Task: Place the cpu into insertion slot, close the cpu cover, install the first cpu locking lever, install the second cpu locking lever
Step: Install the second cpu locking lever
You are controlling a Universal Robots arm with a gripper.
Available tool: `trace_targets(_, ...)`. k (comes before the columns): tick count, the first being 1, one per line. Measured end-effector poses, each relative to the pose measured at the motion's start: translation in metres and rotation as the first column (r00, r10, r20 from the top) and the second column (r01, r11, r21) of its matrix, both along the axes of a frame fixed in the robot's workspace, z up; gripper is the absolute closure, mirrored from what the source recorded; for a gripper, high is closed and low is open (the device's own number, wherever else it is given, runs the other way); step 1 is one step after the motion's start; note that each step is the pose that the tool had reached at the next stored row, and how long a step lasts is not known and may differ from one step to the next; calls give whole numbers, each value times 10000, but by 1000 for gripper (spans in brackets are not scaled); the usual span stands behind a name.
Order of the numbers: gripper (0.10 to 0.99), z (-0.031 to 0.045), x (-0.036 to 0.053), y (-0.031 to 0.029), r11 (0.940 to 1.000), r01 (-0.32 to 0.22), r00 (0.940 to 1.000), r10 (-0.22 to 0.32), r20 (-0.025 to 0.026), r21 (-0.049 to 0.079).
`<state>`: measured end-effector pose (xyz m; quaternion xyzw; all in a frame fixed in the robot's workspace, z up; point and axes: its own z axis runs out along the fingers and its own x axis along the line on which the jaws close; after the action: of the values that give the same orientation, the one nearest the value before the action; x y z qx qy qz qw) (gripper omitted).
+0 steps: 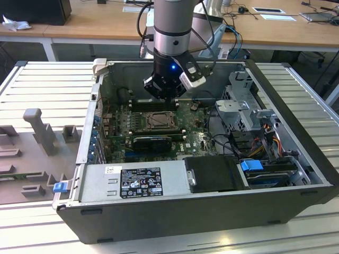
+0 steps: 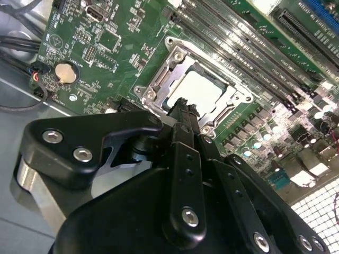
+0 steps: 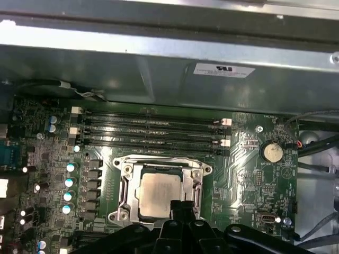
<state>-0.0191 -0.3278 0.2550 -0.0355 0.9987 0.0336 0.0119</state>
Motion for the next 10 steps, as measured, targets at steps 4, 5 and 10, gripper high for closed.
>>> trace_targets(4, 980, 26, 0, -11, 10000, 0, 10000, 0, 0, -4)
trace_targets(5, 980, 38, 0, -13, 10000, 0, 10000, 0, 0, -4)
trace_targets(10, 980, 43, 0, -133, 10000, 0, 10000, 0, 0, -40)
